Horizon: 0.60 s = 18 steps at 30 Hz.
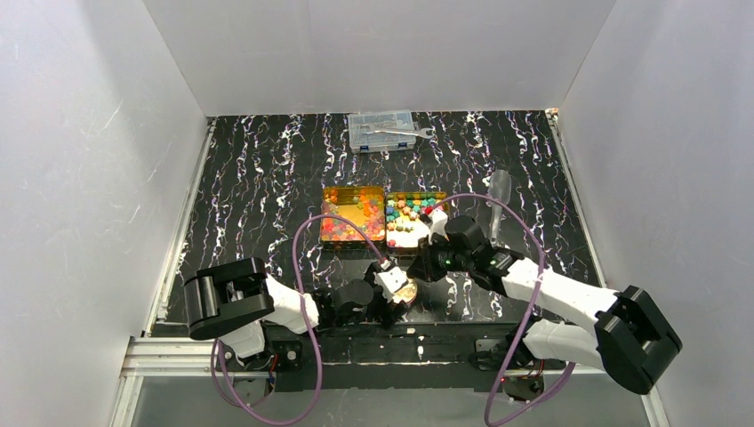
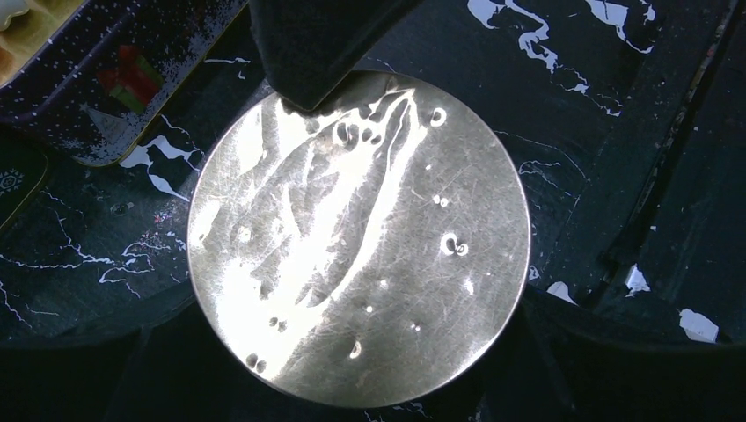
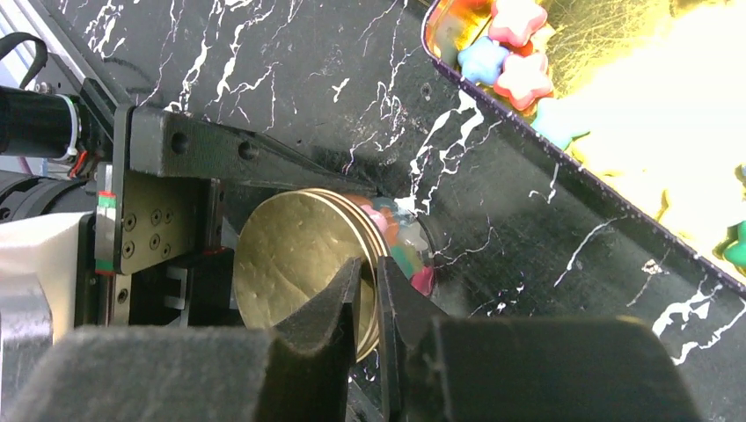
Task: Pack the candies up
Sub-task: Screw the bottle lid onto the packing bottle.
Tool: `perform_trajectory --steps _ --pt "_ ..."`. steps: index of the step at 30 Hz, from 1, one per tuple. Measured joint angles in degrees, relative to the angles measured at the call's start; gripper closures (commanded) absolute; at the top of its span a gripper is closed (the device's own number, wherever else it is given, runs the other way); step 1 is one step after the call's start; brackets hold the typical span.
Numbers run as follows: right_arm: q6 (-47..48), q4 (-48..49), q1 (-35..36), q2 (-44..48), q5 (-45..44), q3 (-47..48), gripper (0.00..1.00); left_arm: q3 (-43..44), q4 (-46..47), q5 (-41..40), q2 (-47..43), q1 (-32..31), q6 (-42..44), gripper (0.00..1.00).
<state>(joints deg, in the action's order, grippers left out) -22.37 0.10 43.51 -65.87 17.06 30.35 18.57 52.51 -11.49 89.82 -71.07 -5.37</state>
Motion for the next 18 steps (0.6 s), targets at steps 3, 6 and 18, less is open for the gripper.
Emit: perform_trajectory --steps 3,6,18 --pt "-1.6 1.2 1.1 2.9 -2.5 -2.3 0.82 0.2 0.0 -0.3 0.2 -0.1 -0.2 0.96" --pt "-3.3 1.7 2.6 6.1 -5.6 -4.5 0.83 0.3 0.1 -0.5 0.4 -0.1 -0.4 0.96" --pt "-13.5 -1.1 11.6 19.8 -16.3 -11.1 0.80 0.3 -0.9 -1.8 -0.3 0.2 -2.0 0.91"
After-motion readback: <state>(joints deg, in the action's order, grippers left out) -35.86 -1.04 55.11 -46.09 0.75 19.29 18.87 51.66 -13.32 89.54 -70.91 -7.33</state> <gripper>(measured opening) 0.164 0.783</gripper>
